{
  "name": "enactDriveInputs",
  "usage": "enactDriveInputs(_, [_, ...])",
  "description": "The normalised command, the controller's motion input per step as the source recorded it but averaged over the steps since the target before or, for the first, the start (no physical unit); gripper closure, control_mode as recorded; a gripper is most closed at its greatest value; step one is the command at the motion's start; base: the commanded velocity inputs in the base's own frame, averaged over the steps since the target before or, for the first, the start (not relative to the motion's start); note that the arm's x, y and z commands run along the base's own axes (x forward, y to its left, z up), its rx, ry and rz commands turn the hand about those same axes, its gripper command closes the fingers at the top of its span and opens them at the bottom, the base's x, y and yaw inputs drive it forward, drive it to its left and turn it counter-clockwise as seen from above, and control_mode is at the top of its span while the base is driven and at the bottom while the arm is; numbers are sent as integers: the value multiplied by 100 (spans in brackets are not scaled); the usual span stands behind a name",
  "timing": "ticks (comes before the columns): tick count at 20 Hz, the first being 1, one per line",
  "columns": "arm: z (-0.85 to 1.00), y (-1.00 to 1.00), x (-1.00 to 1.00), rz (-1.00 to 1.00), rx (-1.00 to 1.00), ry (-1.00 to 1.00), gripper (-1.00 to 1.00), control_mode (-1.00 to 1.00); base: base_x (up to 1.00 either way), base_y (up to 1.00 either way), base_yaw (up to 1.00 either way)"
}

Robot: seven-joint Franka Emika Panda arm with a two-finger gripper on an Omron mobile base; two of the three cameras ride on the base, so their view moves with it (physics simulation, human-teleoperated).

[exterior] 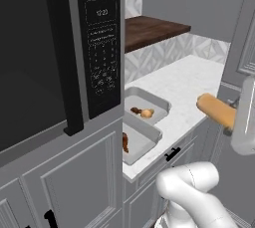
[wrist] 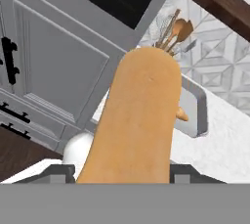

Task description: Place one squash and one chicken drumstick in each tupperware on the nearby counter, to pack two identical lunches.

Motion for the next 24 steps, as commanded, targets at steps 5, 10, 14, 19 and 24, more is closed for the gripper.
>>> enactDriveInputs(5, [-73, -33, 82, 44, 25, 11, 100, -100, 0, 0, 0])
enactDriveInputs(10, [-100, 71, 100, 31, -29, 26, 100, -100, 0, 0, 0])
enactDriveInputs(14, [-81, 51, 100, 0, -2, 1, 100, -100, 0, 0, 0])
enactDriveInputs(19, [-48, -1, 97, 4, 28, -4, 100, -100, 0, 0, 0])
enactDriveInputs(24, [-63, -1, 100, 23, 16, 0, 100, -100, 0, 0, 0])
